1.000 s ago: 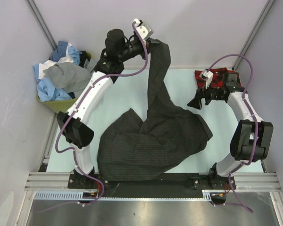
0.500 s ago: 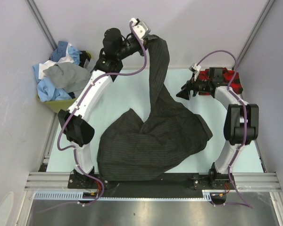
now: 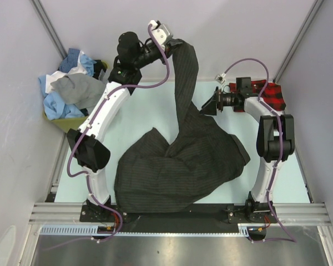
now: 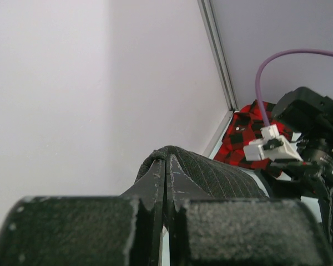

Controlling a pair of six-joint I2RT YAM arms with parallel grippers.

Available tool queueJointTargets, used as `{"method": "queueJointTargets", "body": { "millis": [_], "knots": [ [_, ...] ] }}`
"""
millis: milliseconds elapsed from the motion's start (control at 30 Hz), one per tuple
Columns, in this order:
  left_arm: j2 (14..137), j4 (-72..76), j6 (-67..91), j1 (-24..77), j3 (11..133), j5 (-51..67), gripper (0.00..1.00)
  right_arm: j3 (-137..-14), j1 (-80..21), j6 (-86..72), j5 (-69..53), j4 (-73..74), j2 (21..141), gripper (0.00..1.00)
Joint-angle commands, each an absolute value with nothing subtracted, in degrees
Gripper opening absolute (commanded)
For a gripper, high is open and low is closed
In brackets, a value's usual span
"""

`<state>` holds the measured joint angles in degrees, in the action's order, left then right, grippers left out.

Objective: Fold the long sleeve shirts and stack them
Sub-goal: Flatten the shirt out

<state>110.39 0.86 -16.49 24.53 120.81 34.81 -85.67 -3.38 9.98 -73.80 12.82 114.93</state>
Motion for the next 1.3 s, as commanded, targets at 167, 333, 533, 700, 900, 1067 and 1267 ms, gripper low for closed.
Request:
{"method": "queueJointTargets", "body": {
  "millis": [167, 333, 533, 700, 900, 1067, 1267],
  "knots": [
    [108.0, 2.8, -15.5, 24.0, 121.6, 38.1, 0.0, -90.5, -4.0, 14.1, -72.0, 18.5, 122.2, 1.0],
    [107.9, 2.5, -15.1, 24.0, 121.6, 39.4, 0.0, -93.3, -4.0, 14.5, -75.9, 18.5, 123.1, 1.0],
    [107.8, 1.9, -15.6, 24.0, 121.6, 39.0, 0.01, -97.1, -7.3, 22.1, -81.2, 33.3, 124.4, 0.83],
    [107.2, 0.6, -16.3, 24.0, 121.5, 38.6, 0.0, -99.4, -7.6, 22.0, -81.6, 36.1, 127.1, 0.54],
    [105.9, 0.4, -16.6, 23.9, 120.5, 38.6, 0.0, -103.1, -6.2, 19.7, -80.4, 36.4, 128.8, 0.17],
    [104.4, 0.4, -16.5, 23.3, 119.6, 37.9, 0.0, -104.1, -4.3, 18.3, -79.2, 35.9, 128.1, 0.11],
    [103.2, -4.1, -13.2, 23.1, 120.4, 48.6, 0.01, -103.1, -4.8, 14.8, -74.4, 32.1, 125.0, 0.0]
  ]
}}
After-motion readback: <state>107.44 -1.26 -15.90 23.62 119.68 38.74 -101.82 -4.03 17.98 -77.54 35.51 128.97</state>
